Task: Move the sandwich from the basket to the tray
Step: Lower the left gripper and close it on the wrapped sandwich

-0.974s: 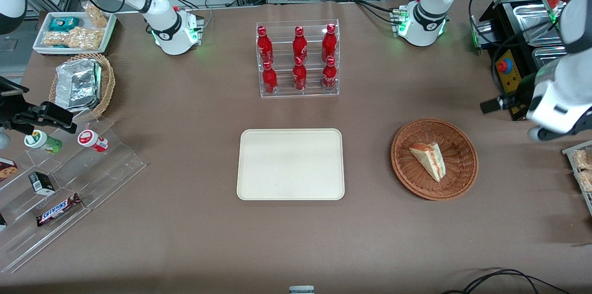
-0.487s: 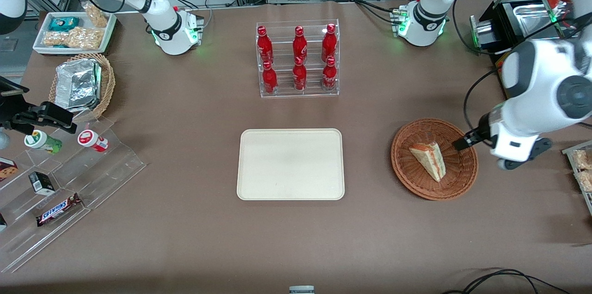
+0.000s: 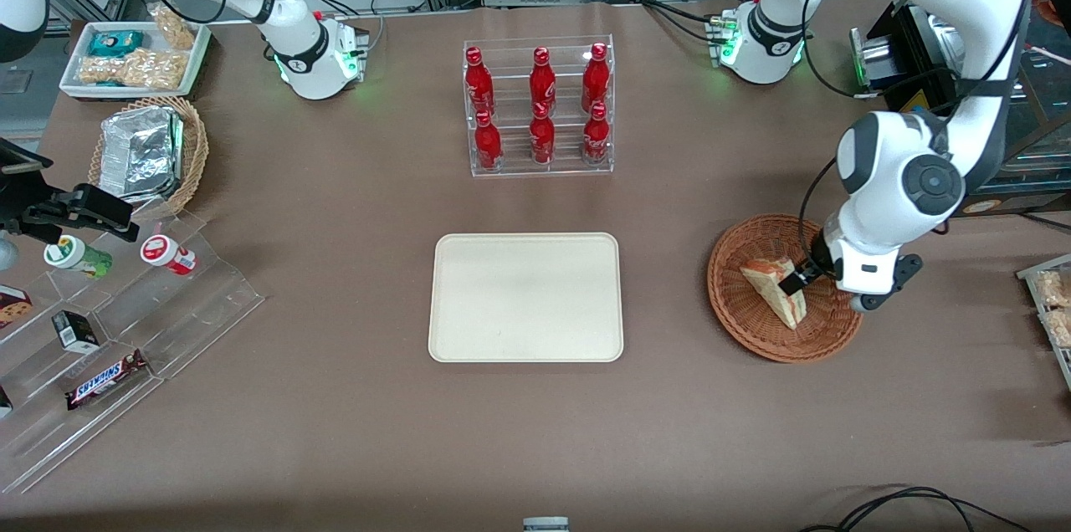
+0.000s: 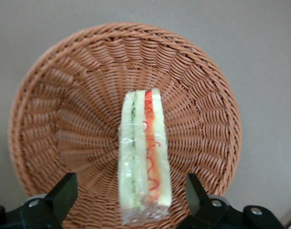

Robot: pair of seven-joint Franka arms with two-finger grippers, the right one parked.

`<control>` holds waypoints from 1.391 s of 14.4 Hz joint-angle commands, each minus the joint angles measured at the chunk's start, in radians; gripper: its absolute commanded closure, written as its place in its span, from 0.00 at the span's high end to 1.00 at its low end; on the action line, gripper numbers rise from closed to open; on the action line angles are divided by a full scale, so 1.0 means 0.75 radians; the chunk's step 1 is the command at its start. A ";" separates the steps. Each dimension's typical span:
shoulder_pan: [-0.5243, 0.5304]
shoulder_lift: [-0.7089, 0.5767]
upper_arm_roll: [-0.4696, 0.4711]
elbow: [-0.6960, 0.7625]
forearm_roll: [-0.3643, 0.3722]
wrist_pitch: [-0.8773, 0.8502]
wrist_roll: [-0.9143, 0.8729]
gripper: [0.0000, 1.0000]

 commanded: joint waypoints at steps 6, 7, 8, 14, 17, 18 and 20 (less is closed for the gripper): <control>-0.046 0.096 0.003 -0.006 0.005 0.071 -0.066 1.00; -0.046 0.100 0.003 -0.006 0.007 0.069 -0.064 0.95; -0.044 0.104 0.003 -0.004 0.007 0.061 -0.062 0.67; -0.042 0.096 0.003 0.031 0.007 -0.010 -0.058 0.01; -0.046 0.072 0.001 0.123 0.019 -0.184 -0.043 0.01; -0.050 0.056 -0.009 0.147 0.019 -0.237 -0.041 0.01; -0.109 0.039 -0.030 0.227 0.019 -0.343 -0.049 0.01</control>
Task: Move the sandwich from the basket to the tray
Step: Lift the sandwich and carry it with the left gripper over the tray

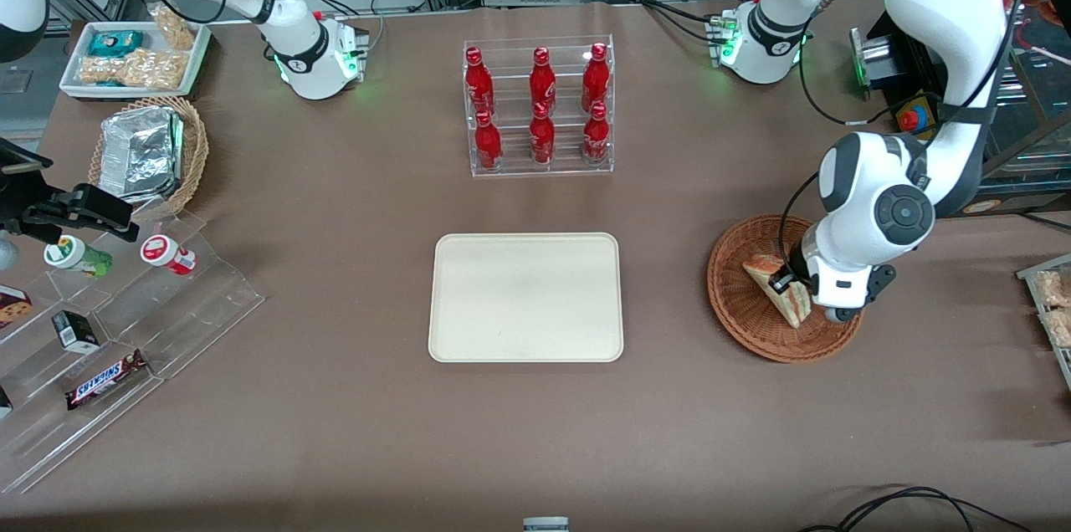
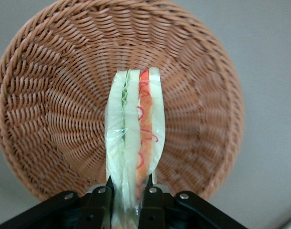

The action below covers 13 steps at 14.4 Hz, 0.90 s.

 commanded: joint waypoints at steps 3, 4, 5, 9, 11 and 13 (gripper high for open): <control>-0.220 -0.010 -0.013 0.212 0.005 -0.245 -0.055 0.01; -0.275 -0.004 -0.015 0.225 0.009 -0.245 -0.041 0.01; -0.335 0.012 -0.015 0.231 0.011 -0.225 -0.036 0.02; -0.572 0.196 -0.013 0.433 0.013 -0.202 0.021 0.05; -0.660 0.298 -0.013 0.503 0.011 -0.180 0.017 0.05; -0.746 0.395 -0.011 0.599 0.015 -0.114 0.017 0.06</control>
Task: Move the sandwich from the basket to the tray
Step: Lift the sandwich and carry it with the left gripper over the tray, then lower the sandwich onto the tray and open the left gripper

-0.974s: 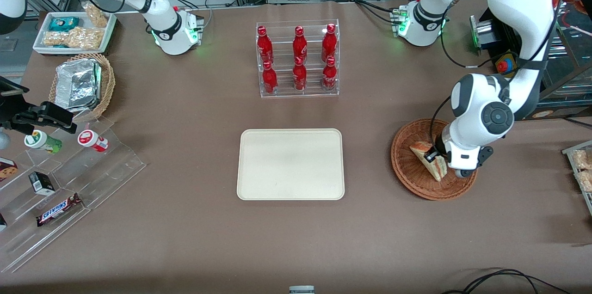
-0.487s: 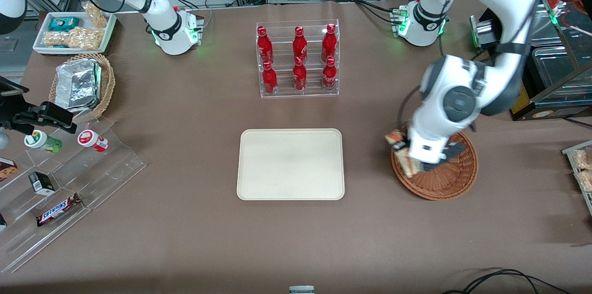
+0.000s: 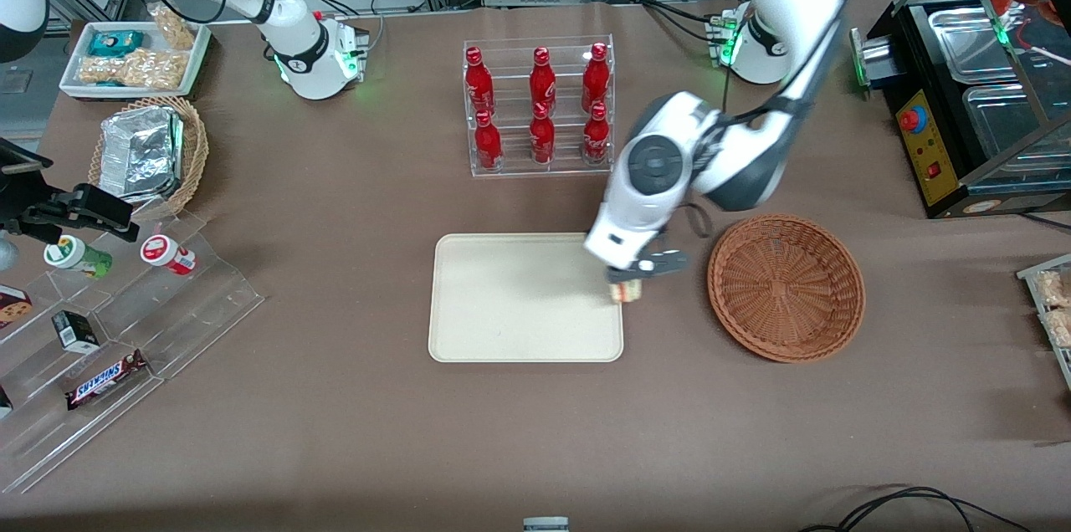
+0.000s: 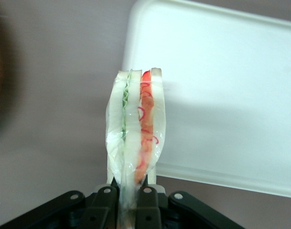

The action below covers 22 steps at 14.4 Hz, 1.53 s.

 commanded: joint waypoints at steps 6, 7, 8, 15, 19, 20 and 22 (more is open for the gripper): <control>-0.171 0.308 0.022 0.311 0.013 0.063 0.026 0.13; -0.185 0.324 0.022 0.311 0.011 0.102 0.022 0.13; -0.189 0.345 0.020 0.311 0.007 0.137 0.022 0.13; -0.193 0.380 0.022 0.362 0.007 0.172 0.020 0.51; -0.191 0.357 0.029 0.364 0.013 0.159 -0.029 0.70; -0.191 0.343 0.033 0.364 0.019 0.151 -0.033 0.73; -0.183 0.276 0.047 0.366 0.021 0.033 -0.036 1.00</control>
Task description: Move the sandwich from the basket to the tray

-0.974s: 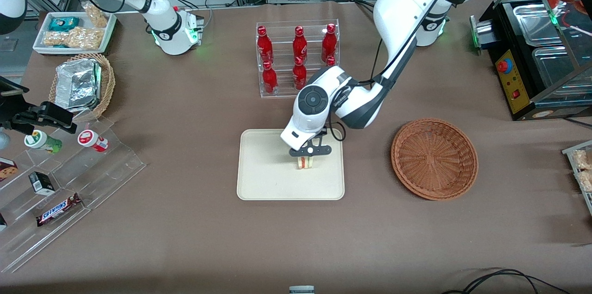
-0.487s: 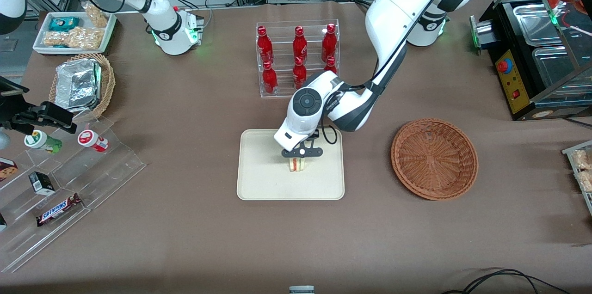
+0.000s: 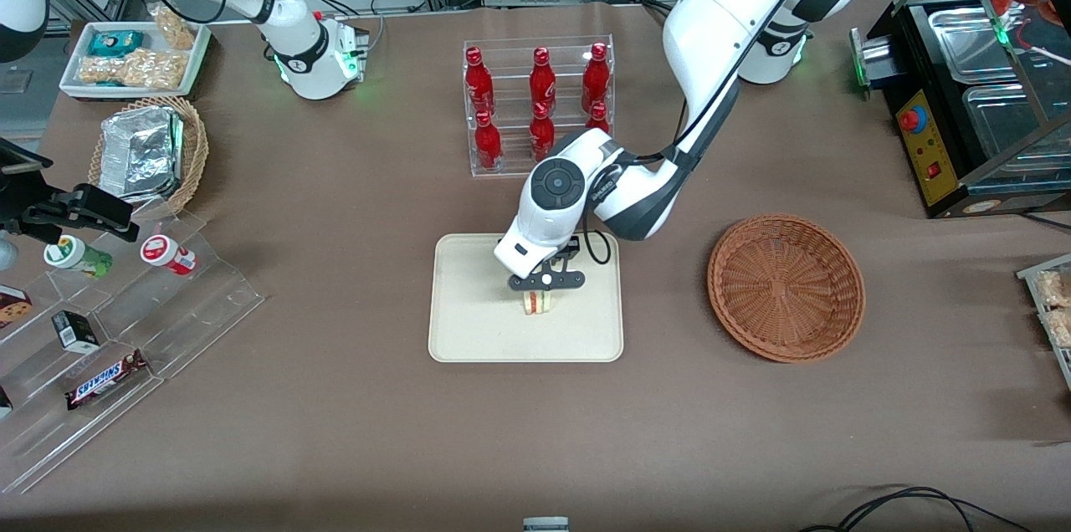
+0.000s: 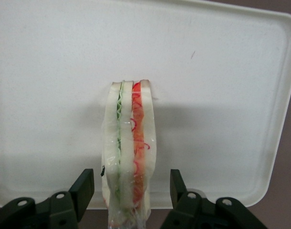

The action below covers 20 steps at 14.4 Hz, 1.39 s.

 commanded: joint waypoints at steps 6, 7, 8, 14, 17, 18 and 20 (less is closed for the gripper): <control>0.187 -0.446 0.067 0.006 -0.030 -0.635 0.099 1.00; 0.242 -0.501 0.067 0.006 -0.053 -0.737 0.157 1.00; 0.303 -0.552 0.067 0.008 -0.067 -0.833 0.218 1.00; 0.749 -0.783 0.069 0.008 -0.082 -1.323 0.678 1.00; 0.852 -0.822 0.071 -0.010 -0.027 -1.368 0.713 1.00; 0.868 -0.845 0.071 -0.027 -0.022 -1.370 0.736 1.00; 0.915 -0.920 0.067 -0.120 -0.002 -1.344 0.787 1.00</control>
